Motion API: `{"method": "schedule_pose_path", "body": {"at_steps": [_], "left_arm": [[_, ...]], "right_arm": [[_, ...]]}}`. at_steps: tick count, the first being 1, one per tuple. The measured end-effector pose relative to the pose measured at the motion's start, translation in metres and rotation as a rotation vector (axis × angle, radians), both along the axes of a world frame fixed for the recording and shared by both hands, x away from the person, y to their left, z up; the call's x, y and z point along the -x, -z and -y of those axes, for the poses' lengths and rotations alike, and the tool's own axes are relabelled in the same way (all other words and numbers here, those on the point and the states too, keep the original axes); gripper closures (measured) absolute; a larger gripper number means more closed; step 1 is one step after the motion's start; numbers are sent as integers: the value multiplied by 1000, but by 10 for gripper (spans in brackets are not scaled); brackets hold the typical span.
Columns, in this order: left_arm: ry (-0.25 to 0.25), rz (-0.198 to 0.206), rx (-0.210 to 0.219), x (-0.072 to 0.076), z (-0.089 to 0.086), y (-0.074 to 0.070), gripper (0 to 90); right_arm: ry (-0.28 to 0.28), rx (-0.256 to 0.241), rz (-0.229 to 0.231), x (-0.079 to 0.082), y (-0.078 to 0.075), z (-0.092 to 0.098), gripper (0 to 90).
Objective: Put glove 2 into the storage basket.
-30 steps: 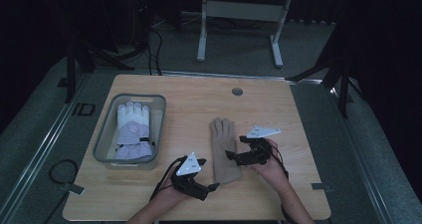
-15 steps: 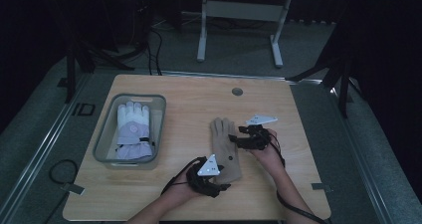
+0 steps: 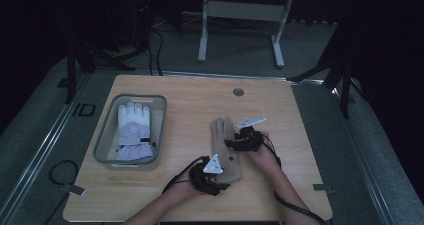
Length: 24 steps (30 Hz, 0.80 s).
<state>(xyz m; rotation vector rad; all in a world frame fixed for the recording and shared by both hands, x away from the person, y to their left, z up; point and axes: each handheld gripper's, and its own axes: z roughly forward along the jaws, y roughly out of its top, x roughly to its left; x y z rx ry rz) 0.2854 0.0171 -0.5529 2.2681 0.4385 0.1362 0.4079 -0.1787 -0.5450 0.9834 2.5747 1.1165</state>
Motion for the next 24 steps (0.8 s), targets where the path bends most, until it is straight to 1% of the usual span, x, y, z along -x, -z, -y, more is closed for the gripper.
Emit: {"method": "schedule_pose_path", "body": {"at_steps": [1,2,3,5,6,9,11,13,15,16,17,18,21,22,24], "left_arm": [[4,-2,-6,0,0,0,425],[4,9,-15,1,1,0,426],[5,17,-19,1,2,1,426],[8,43,-37,4,4,2,422],[12,60,-56,5,5,2,423],[16,100,-92,9,9,2,420],[11,109,-101,10,10,1,427],[6,119,-105,10,10,1,439],[-15,130,-115,8,9,0,555],[-27,143,-127,8,8,-1,612],[-48,143,-125,6,8,-2,715],[-49,120,-117,4,7,-3,767],[-53,112,-102,3,5,-4,812],[-48,120,-113,3,5,-5,817],[-50,121,-115,4,5,-5,824]], "right_arm": [[-1,-1,-3,1,0,0,640],[-1,11,8,4,-1,-1,715],[0,17,20,5,-1,-1,736],[10,25,31,8,-2,-2,749],[16,29,37,8,-2,-3,753],[26,38,49,10,-2,-5,759],[36,33,44,11,-2,-5,765],[41,37,51,12,-2,-6,774],[48,40,56,13,-2,-7,782],[51,41,60,14,-3,-7,785],[52,40,62,14,-3,-7,787],[55,38,62,14,-3,-8,790],[53,47,76,14,-5,-9,796],[51,46,76,14,-7,-9,797],[50,44,80,15,-9,-10,799]]}}
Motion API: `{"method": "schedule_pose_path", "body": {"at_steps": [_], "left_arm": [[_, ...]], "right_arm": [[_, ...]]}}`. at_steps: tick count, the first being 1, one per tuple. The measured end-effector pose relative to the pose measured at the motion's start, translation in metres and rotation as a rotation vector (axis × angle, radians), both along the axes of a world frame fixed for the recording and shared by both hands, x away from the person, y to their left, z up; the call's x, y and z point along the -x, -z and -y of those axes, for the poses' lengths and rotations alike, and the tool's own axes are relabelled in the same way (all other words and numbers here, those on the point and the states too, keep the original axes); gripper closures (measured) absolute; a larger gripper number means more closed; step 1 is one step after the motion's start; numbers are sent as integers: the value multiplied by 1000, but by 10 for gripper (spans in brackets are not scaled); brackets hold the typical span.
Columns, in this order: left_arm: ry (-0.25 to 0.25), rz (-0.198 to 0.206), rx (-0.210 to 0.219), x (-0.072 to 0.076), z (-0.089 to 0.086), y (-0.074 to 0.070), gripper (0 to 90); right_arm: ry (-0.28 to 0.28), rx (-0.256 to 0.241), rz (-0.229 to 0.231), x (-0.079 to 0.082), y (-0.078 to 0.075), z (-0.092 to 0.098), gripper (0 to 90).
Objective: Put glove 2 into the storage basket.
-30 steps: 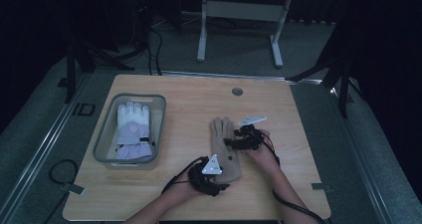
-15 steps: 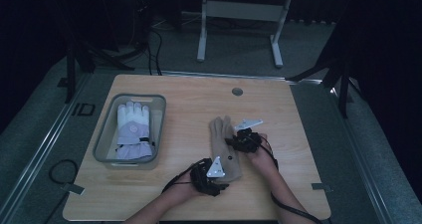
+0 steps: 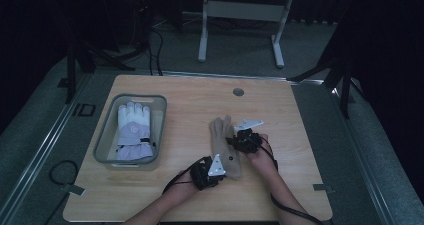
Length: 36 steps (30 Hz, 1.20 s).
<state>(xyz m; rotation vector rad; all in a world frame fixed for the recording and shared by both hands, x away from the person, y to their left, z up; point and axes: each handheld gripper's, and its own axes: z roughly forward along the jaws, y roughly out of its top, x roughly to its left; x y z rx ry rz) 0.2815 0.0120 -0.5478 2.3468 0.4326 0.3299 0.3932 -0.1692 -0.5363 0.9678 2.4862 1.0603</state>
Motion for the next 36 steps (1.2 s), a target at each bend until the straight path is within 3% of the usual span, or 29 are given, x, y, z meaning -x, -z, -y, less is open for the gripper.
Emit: {"method": "schedule_pose_path", "body": {"at_steps": [5,10,12,18,26,36], "left_arm": [[7,-9,4,0,-4,-9,829],[5,16,3,3,-6,-15,830],[4,21,1,2,-8,-19,831],[0,34,-5,1,-14,-31,831],[-18,62,-14,0,-27,-47,830],[-45,80,-23,0,-49,-64,830]], "right_arm": [[-3,-28,-1,0,-10,0,801],[9,-18,6,1,-10,-1,808],[6,-39,-8,0,-12,-1,808],[1,-61,11,-1,-30,-6,807],[-7,-92,26,-4,-50,-16,807],[-39,-91,58,-9,-72,-42,806]]}}
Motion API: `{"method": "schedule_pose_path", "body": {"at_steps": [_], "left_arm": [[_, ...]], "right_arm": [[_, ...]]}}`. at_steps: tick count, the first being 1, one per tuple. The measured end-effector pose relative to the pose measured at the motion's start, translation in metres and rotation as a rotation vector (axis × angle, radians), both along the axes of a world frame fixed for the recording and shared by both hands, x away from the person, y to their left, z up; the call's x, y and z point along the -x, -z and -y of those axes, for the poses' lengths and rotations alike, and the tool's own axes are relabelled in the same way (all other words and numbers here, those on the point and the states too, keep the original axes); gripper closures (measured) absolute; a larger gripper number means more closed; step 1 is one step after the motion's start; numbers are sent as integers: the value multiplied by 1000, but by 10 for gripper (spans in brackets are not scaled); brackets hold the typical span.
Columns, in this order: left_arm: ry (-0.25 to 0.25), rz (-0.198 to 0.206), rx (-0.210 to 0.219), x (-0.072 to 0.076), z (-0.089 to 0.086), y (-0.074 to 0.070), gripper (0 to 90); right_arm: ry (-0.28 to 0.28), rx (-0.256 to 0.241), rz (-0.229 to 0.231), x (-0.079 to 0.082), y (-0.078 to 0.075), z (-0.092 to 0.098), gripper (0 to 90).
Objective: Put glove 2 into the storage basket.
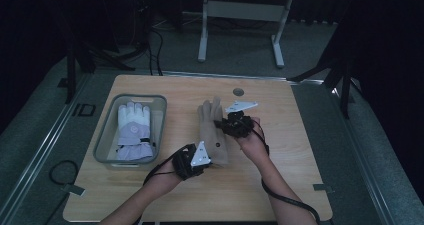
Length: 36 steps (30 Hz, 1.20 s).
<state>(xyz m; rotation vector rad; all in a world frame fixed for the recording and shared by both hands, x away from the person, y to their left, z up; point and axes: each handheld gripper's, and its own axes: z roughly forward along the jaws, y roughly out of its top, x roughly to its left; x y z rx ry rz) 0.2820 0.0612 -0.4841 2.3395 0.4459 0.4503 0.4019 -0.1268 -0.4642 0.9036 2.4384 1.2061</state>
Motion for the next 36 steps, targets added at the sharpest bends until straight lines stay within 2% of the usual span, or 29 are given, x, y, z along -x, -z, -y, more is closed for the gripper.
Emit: {"method": "schedule_pose_path", "body": {"at_steps": [11,18,25,26,27,36], "left_arm": [[-46,34,-10,4,-31,-19,830],[-75,42,-22,6,-50,-25,830],[-127,63,-50,10,-78,-34,830],[-127,63,-50,10,-78,-34,830],[-136,61,-50,11,-85,-36,830],[-203,59,-55,17,-120,-38,830]], "right_arm": [[-49,2,28,-5,-22,-34,806],[-81,3,44,-7,-31,-59,806],[-118,-8,52,-10,-41,-94,806],[-118,-8,52,-10,-41,-94,806],[-131,-11,59,-11,-43,-106,806],[-189,-10,72,-13,-48,-152,806]]}}
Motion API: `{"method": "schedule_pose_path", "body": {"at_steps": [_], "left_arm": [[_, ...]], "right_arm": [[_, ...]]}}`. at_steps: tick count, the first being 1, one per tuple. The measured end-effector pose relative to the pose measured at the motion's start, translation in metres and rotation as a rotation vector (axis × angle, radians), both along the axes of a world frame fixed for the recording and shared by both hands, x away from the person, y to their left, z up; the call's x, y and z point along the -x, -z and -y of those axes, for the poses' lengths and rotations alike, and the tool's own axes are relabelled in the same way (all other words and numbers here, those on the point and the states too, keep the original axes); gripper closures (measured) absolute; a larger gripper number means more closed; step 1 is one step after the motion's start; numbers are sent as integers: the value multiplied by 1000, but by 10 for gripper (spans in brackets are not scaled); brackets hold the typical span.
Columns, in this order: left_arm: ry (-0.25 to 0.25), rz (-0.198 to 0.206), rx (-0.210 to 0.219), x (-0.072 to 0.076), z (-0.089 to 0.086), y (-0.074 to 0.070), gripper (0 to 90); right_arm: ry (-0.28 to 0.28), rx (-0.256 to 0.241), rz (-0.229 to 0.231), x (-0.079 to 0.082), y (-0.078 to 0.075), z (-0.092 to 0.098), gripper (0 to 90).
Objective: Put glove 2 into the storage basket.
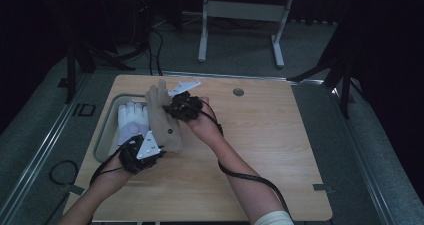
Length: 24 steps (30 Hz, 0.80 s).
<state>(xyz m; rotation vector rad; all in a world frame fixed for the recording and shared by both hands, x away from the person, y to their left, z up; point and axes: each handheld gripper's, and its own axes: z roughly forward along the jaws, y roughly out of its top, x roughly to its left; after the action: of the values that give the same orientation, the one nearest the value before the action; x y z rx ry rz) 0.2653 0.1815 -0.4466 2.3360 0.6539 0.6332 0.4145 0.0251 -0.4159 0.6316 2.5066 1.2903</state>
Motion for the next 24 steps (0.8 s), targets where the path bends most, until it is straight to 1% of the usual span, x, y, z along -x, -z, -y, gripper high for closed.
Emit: {"method": "schedule_pose_path", "body": {"at_steps": [2,8,11,12,13,16,18,20,21,22,24], "left_arm": [[-14,0,-6,1,-8,0,830],[-55,-4,0,6,-31,5,829],[-77,-8,5,7,-43,5,829],[-83,-9,1,8,-46,5,829],[-87,-6,-6,9,-49,6,829],[-101,-10,-18,10,-56,7,829],[-110,-14,-13,9,-60,8,829],[-121,-13,-18,7,-63,10,829],[-123,-18,-11,7,-65,11,829],[-126,-17,-11,6,-66,13,829],[-134,-28,-13,5,-69,16,829]], "right_arm": [[-11,-2,-2,0,0,-11,805],[-44,2,-2,-1,2,-38,805],[-56,1,-10,-2,2,-52,805],[-59,-1,-10,-2,2,-56,805],[-66,-5,-12,-2,2,-59,804],[-79,5,-14,-2,3,-70,804],[-81,9,-13,-2,5,-77,804],[-86,12,-15,-5,8,-84,804],[-84,11,-17,-6,10,-87,804],[-86,10,-26,-8,12,-89,804],[-82,16,-27,-9,16,-94,804]]}}
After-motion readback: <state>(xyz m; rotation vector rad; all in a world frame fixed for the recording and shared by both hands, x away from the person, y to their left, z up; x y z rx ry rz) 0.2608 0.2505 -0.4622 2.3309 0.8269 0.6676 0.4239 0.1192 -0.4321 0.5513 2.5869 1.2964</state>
